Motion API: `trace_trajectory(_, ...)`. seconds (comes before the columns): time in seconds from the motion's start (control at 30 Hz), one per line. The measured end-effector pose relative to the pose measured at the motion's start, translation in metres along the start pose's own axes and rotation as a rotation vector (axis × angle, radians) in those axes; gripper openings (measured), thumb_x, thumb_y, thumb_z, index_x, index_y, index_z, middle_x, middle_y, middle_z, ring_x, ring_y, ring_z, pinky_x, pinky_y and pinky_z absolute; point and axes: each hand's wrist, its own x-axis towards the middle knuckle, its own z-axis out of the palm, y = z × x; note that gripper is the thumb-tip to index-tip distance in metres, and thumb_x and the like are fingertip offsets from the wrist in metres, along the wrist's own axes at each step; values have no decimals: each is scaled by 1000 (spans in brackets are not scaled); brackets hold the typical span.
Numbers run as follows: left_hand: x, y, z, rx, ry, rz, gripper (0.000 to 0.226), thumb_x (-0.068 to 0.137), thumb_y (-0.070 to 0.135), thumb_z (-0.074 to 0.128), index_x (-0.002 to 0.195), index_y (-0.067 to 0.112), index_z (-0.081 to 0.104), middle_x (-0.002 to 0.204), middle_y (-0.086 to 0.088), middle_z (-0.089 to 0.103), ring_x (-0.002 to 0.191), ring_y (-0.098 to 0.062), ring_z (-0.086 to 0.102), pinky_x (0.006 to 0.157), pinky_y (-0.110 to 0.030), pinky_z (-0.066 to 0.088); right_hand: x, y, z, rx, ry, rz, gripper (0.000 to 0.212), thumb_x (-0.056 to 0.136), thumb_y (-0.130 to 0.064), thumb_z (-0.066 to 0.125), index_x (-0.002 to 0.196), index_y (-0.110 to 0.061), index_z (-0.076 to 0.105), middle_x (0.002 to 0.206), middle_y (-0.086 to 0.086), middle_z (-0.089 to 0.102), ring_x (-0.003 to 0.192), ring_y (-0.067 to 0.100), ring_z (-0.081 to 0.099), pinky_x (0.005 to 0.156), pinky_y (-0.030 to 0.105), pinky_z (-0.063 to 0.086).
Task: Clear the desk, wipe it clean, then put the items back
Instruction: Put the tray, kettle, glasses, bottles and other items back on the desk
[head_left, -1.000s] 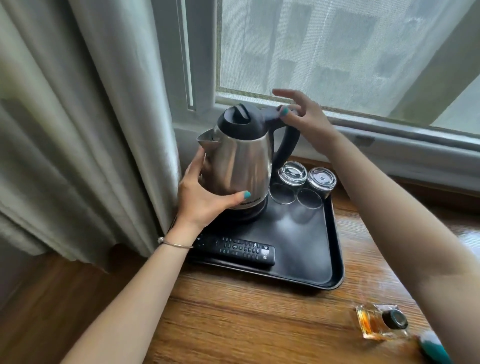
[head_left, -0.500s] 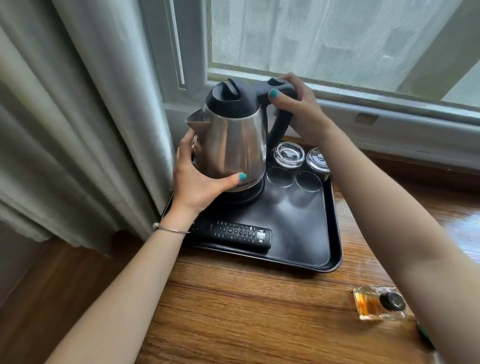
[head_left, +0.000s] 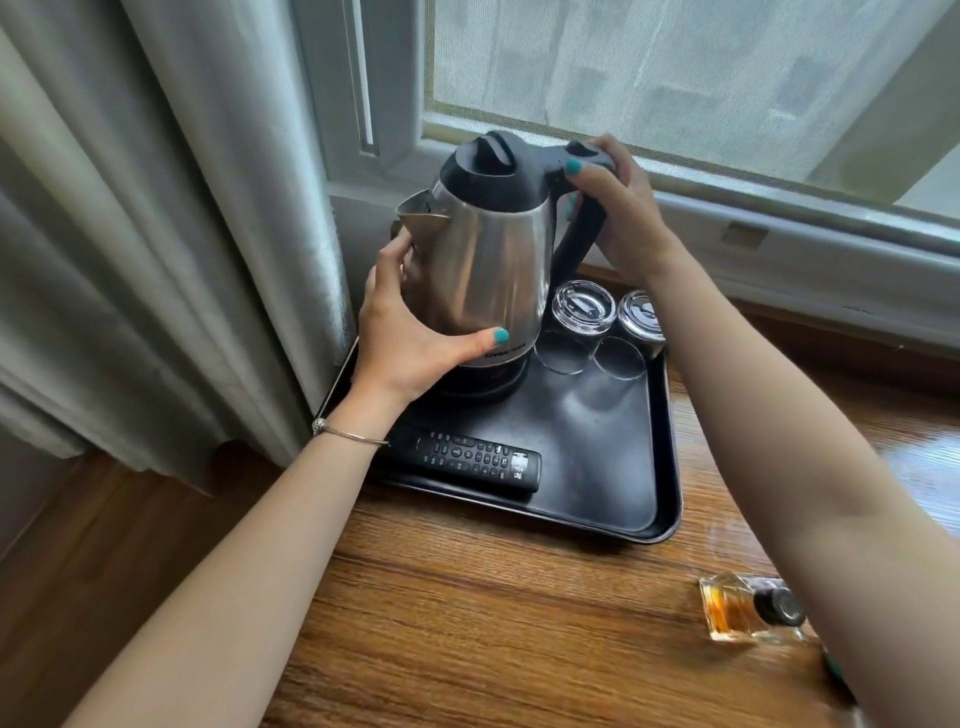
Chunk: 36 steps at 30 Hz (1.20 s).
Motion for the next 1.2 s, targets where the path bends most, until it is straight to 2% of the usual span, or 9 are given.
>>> trace_trajectory(0.17,-3,-7,-3,-29,12,6,108,42,47,92,133,22,40,132,0,51,120,-7,52,102,-35,45,-1,-4,4,-51,-52,-30,20,78,-28,72,87,-21,55,76,0,49,66,13,41,65,29,33)
trace_trajectory(0.33,-3,-9,-5,-52,-5,1,109,45,45,92,136,21,37,134,2,48,121,-1,49,100,-16,40,-1,-7,8,-88,-33,-19,20,77,-30,73,85,-23,55,75,0,49,64,13,42,64,27,36)
trace_trajectory(0.47,-7,-8,-3,-26,22,16,110,45,46,93,136,19,36,134,0,47,121,-8,49,101,-39,47,1,-7,8,-88,-54,-22,15,78,-28,72,82,-24,57,74,-2,49,64,13,43,62,26,37)
trace_trajectory(0.5,-8,-6,-1,-19,37,11,110,45,46,93,136,20,36,134,-1,47,121,-7,49,101,-40,47,3,-8,8,-70,-53,-13,13,77,-27,71,80,-25,58,73,-1,48,63,13,42,62,27,36)
trace_trajectory(0.67,-12,0,3,1,80,20,110,44,42,94,135,17,37,130,-7,46,117,-12,51,100,-39,46,11,-9,13,-43,-71,6,18,74,-23,69,82,-18,54,70,2,43,60,14,40,60,27,36)
trace_trajectory(0.83,-11,-3,3,13,45,8,112,44,44,93,137,19,36,132,-6,47,119,-12,51,102,-38,44,7,-4,6,19,-71,0,11,76,-23,71,79,-26,61,75,4,49,62,18,43,65,33,37)
trace_trajectory(1.03,-1,-8,-8,-67,-40,-23,115,43,44,92,139,20,34,139,-3,44,126,-5,47,107,-24,40,-3,-9,8,-62,-43,5,23,76,-29,71,87,-22,52,63,-12,52,60,9,45,70,35,42)
trace_trajectory(1.13,-5,-10,-7,-63,-36,-30,115,43,44,92,139,23,34,139,-3,43,128,-7,45,109,-29,39,-6,-11,8,-71,-59,12,24,76,-30,71,87,-22,51,64,-14,52,61,8,46,71,34,43)
trace_trajectory(1.2,-5,-9,-8,-65,-36,-47,113,42,47,92,137,32,33,140,-3,43,128,-6,44,110,-32,39,-6,-13,9,-80,-58,13,23,76,-30,71,86,-22,51,66,-12,52,62,8,46,72,34,43)
